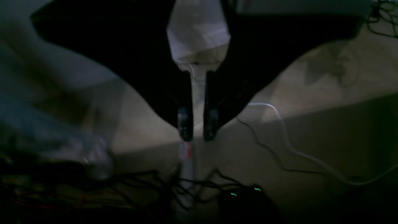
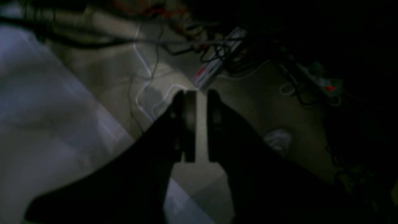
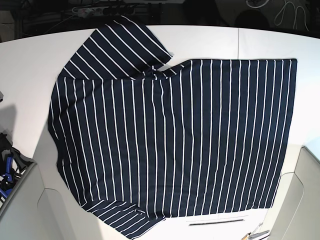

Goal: Fold the T-shirt properly

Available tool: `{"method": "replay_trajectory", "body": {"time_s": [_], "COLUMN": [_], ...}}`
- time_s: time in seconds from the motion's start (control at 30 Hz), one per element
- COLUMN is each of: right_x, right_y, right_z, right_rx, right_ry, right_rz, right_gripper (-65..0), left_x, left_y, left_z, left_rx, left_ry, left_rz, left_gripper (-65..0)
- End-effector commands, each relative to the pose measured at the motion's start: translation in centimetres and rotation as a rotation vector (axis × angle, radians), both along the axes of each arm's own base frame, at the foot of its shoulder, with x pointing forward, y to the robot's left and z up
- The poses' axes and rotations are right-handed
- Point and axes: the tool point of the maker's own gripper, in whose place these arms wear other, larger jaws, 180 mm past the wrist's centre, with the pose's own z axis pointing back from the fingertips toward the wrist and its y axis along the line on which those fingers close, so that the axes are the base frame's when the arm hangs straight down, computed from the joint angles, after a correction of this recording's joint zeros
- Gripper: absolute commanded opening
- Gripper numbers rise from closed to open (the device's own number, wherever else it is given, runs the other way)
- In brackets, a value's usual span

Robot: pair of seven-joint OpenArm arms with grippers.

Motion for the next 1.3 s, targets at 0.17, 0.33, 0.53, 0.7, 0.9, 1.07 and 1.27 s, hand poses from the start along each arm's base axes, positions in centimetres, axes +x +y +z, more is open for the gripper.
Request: {"method": "replay_trajectory", "body": {"time_s": [0.17,0.33,0.53,0.7,0.9,1.07,1.27], "right_x": [4.6,8.7,13.7,17.0,19.0,19.3,19.7], "right_y": [-0.1,0.6,-0.2,-3.4,-7.1,-8.5,-10.4], "right_z": [4.1,7.9,11.7,12.4,12.4,10.9,8.1], "right_rx": [0.054,0.126,0.143,0.065,-0.039,-0.062,-0.079], "right_ry": [-0.092,-0.189,-0.365,-0.469,-0.511,-0.486,-0.430], "right_rz": [-0.092,-0.150,-0.238,-0.360,-0.497,-0.543,-0.616], "right_gripper": [-59.5,-59.5,-49.0,-39.2,-32.9,-32.0,-32.0], "left_x": [2.5,4.8,8.4,10.3,11.8,13.1,14.4], "left_y": [4.2,6.8,9.0,10.9,11.6,12.0,12.3], "left_z": [4.3,7.5,11.5,13.9,14.8,15.2,15.6], "left_rx": [0.083,0.129,0.123,0.143,0.134,0.140,0.146], "left_ry": [-0.114,-0.172,-0.332,-0.418,-0.455,-0.480,-0.506], "left_rz": [0.073,0.081,0.136,0.181,0.162,0.138,0.118], "left_gripper": [-55.1,-48.2,-48.2,-48.2,-46.5,-33.5,-33.4]}}
